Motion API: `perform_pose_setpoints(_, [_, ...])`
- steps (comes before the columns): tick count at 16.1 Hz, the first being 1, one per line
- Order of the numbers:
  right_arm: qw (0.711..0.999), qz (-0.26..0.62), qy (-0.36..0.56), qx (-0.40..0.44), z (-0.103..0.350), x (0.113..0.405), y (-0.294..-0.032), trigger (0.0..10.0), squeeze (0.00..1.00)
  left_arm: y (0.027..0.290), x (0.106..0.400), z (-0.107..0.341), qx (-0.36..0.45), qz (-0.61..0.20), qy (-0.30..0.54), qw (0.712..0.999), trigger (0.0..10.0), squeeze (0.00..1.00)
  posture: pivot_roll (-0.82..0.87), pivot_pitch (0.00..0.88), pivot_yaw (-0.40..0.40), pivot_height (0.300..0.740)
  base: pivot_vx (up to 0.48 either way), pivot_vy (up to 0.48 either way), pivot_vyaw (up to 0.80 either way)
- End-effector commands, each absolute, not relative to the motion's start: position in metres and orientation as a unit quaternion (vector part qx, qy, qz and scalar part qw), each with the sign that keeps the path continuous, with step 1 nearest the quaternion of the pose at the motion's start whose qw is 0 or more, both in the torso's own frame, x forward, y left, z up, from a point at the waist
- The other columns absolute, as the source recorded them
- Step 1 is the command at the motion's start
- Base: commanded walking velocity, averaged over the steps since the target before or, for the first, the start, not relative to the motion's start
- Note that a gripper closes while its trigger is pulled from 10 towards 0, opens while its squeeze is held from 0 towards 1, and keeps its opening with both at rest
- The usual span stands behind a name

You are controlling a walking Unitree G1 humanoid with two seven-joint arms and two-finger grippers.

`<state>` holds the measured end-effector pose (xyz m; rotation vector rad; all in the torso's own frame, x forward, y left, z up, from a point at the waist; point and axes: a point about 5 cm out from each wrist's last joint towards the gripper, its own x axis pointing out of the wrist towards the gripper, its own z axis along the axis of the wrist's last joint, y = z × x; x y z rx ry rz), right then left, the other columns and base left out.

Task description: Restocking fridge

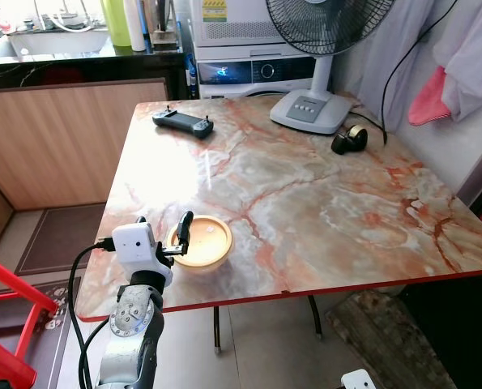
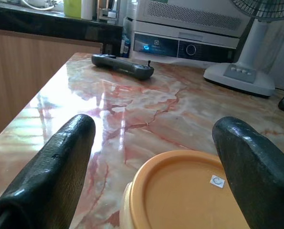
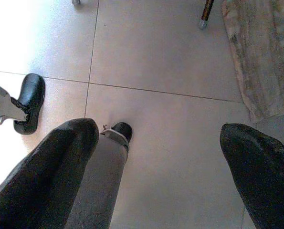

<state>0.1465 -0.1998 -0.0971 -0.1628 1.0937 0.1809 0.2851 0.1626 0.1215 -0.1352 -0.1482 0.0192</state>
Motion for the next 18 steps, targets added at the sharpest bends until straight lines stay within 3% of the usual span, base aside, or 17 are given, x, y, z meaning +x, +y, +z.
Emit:
perform_pose_setpoints(1, [0.846,0.088,0.52,-0.08,-0.098,0.145,-0.2,10.0,0.0,0.162,0.286,0.125,-0.072,0.007,-0.077,0.994,10.0,0.0,0.04,0.0,-0.016,0.74,0.0,0.0,0.0])
perform_pose_setpoints(2, [0.846,0.088,0.52,-0.08,-0.098,0.145,-0.2,10.0,0.0,0.162,0.286,0.125,-0.073,0.007,-0.077,0.994,10.0,0.0,0.04,0.0,-0.016,0.74,0.0,0.0,0.0])
perform_pose_setpoints(3, [0.845,0.09,0.52,-0.082,-0.098,0.145,-0.2,10.0,0.0,0.168,0.287,0.123,-0.132,0.024,-0.067,0.989,10.0,1.0,0.04,0.0,-0.019,0.74,0.0,0.0,0.0])
perform_pose_setpoints(4, [0.844,0.096,0.52,-0.087,-0.097,0.146,-0.2,10.0,0.0,0.185,0.291,0.113,-0.261,0.06,-0.044,0.962,10.0,1.0,0.03,0.0,-0.022,0.74,0.0,0.0,0.0])
perform_pose_setpoints(8, [0.844,0.097,0.519,-0.091,-0.097,0.146,-0.201,10.0,0.0,0.193,0.295,0.106,-0.286,0.062,-0.032,0.956,10.0,1.0,0.02,0.0,-0.023,0.74,0.0,0.0,0.0])
perform_pose_setpoints(9, [0.844,0.097,0.519,-0.092,-0.097,0.146,-0.201,10.0,0.0,0.193,0.295,0.106,-0.291,0.059,-0.03,0.954,10.0,0.0,0.03,0.0,-0.025,0.74,0.0,0.0,0.0])
perform_pose_setpoints(18, [0.843,0.102,0.517,-0.103,-0.096,0.148,-0.202,10.0,0.0,0.178,0.309,0.093,-0.334,-0.012,0.01,0.943,10.0,0.0,0.01,0.0,-0.029,0.74,0.0,0.0,0.0])
